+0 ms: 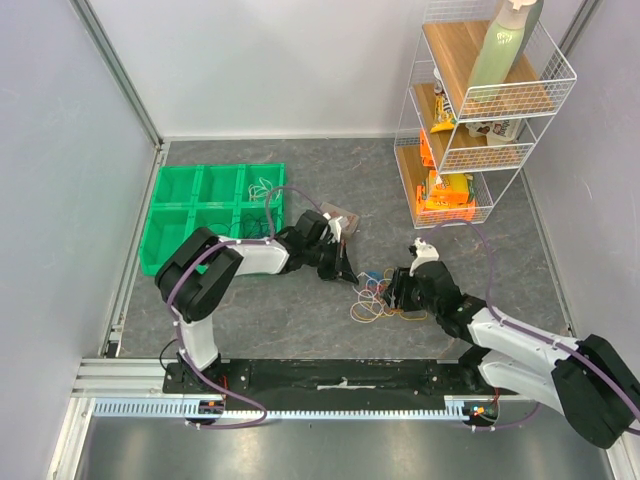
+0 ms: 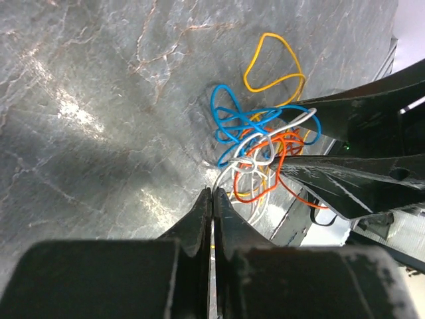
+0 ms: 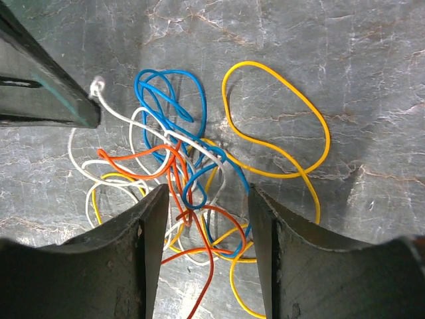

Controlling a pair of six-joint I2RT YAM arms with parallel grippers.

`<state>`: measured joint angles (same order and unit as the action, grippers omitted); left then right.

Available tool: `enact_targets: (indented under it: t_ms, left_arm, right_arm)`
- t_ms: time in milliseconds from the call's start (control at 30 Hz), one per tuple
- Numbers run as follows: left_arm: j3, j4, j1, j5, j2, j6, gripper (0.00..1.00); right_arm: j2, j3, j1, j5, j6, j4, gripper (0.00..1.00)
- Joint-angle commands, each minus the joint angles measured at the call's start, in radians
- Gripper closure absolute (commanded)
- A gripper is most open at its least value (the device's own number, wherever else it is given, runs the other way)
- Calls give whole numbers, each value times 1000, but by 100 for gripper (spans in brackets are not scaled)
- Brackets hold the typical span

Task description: Untangle the cables

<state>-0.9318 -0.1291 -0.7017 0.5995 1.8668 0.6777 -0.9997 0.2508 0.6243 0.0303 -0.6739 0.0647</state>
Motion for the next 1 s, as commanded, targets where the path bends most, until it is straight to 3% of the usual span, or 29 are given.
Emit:
enact_targets:
  t_ms: [0,233,400,667,833,967]
  left_arm:
    - [-50,40,2,-39,-161,-81,98]
    - [-81,94,-7,-95,-579,-280,98]
    - [-197,155,-7,-104,-836,-380,98]
    - [-469,362,-7,-156,-887,-437,98]
    - [-527,339,-7,-155,-900,-402,98]
    - [-535,355,-7,-175,-874,-372,98]
  right_arm:
    - [-17,11,-1,28,-19,27,40]
    - [-97,42,-3,82,-46,-5,34]
    - [-154,64,-5,86,-52,-5,30]
    - [-183,79,-6,105,-62,-14,28]
    - [-148,97,-9,73,-27,-28,26]
    - [-19,157,-6,2,117,-61,16]
